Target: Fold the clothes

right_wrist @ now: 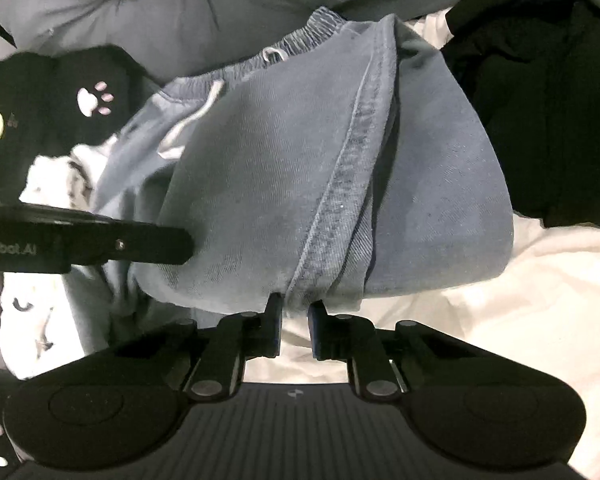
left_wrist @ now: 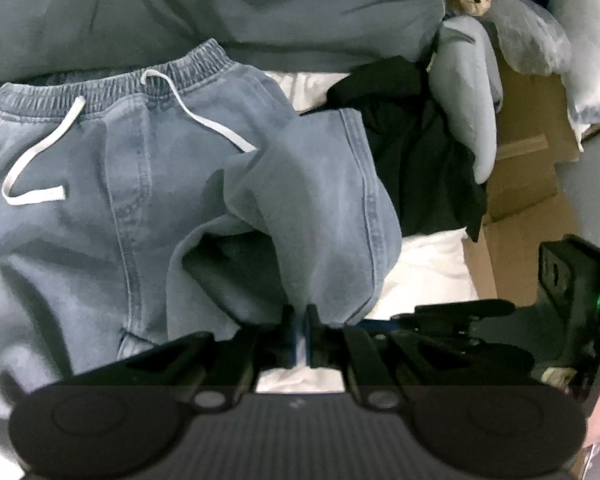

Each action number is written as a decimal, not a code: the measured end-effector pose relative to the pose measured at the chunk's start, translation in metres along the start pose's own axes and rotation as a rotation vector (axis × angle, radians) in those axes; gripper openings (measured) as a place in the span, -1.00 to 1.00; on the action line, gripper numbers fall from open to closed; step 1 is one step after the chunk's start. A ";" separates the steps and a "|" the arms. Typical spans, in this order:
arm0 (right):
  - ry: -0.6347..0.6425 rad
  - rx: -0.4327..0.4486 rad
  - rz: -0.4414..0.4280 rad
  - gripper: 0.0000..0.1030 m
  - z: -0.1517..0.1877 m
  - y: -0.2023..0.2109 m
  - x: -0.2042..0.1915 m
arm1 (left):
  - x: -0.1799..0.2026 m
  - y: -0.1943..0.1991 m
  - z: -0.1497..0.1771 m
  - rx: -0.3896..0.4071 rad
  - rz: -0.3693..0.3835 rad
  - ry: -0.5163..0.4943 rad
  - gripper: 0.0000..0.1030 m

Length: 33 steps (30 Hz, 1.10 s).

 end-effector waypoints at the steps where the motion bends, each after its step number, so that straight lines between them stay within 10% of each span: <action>1: 0.002 -0.005 -0.010 -0.97 0.000 0.004 0.000 | 0.002 0.002 0.001 -0.001 -0.003 -0.002 -0.94; 22: -0.175 -0.056 -0.105 -0.98 0.074 0.176 0.017 | 0.097 0.052 0.067 0.017 0.083 0.126 -0.93; 33: -0.171 -0.198 -0.002 -0.99 0.151 0.198 0.079 | 0.145 -0.013 0.133 -0.063 0.132 0.193 -0.93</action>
Point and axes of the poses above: each gripper's, at about its wrist camera, not at the fingertips, and y roughly against the way its jaws point, x to its right, z to its underside, the point moved 2 cm from there along -y, roughly the way its jaws point, and after that the axes turned 15 degrees about z, right-handed, at the moved point
